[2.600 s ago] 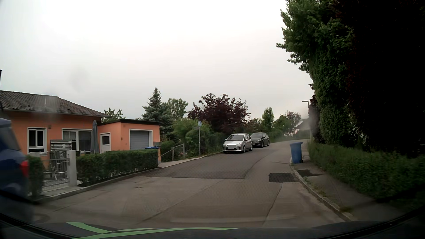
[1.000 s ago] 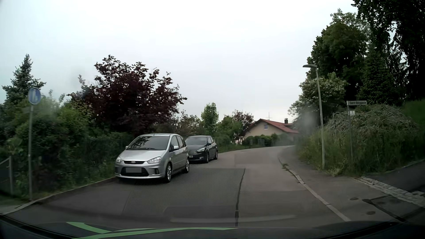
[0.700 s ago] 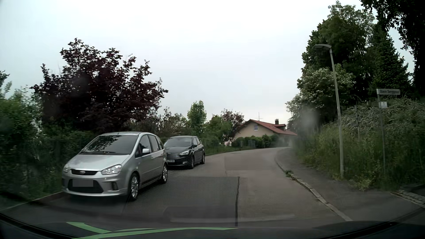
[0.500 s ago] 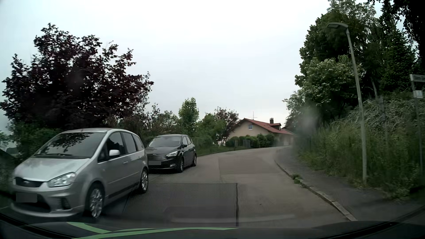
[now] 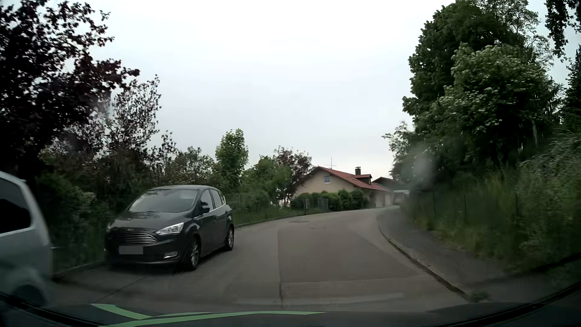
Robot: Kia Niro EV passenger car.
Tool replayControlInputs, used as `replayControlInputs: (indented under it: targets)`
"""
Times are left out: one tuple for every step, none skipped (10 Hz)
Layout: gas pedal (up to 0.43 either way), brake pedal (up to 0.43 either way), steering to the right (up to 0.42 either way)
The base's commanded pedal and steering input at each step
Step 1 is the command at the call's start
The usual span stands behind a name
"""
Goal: Follow the waypoints while adhering to traffic rules and regulations
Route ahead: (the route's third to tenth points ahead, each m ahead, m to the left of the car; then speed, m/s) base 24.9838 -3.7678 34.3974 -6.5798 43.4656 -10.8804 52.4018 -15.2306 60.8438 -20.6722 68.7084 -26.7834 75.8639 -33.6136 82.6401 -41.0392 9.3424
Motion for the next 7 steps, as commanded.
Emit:
replayControlInputs:
  targets:
    - [0.15,0.0,0.047]
    - [0.15,0.0,0.047]
    - [0.15,0.0,0.05]
    - [0.15,0.0,0.052]
    - [0.15,0.0,0.053]
    - [0.15,0.0,0.054]
    - [0.138,0.0,0.054]
